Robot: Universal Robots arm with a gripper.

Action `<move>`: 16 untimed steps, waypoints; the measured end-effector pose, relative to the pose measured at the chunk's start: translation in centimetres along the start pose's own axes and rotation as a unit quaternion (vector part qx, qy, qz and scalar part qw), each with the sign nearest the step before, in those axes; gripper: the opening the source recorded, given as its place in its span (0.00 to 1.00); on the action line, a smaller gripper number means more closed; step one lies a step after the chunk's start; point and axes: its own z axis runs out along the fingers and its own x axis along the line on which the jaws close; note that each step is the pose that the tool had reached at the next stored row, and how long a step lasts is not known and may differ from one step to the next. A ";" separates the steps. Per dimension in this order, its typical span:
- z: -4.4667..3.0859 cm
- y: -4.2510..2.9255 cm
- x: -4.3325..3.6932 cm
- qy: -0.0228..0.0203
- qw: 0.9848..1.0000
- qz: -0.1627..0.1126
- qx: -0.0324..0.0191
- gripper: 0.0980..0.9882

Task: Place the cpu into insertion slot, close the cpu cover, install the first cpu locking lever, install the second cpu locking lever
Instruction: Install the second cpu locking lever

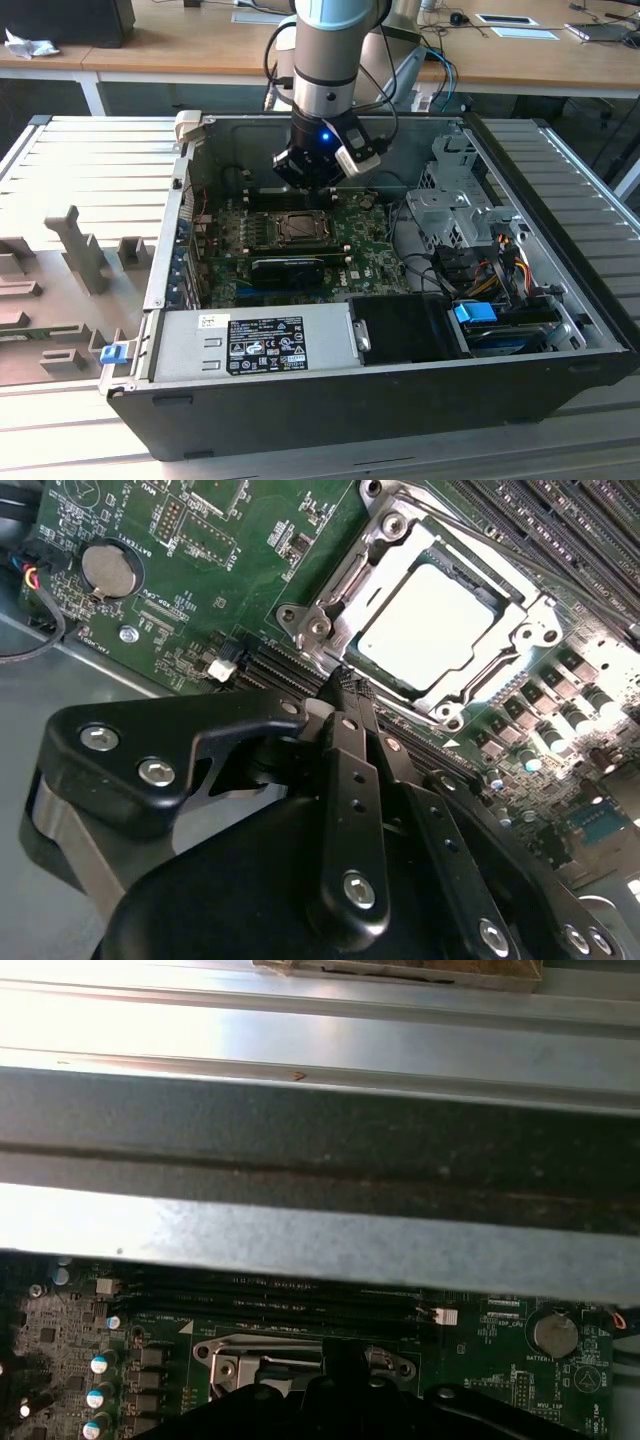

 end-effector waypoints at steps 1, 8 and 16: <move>-0.01 -0.03 0.00 0.000 1.000 0.000 0.000 0.01; -0.02 -0.20 0.02 0.000 1.000 0.000 0.000 0.01; -0.03 -0.35 0.03 0.000 1.000 0.000 0.000 0.01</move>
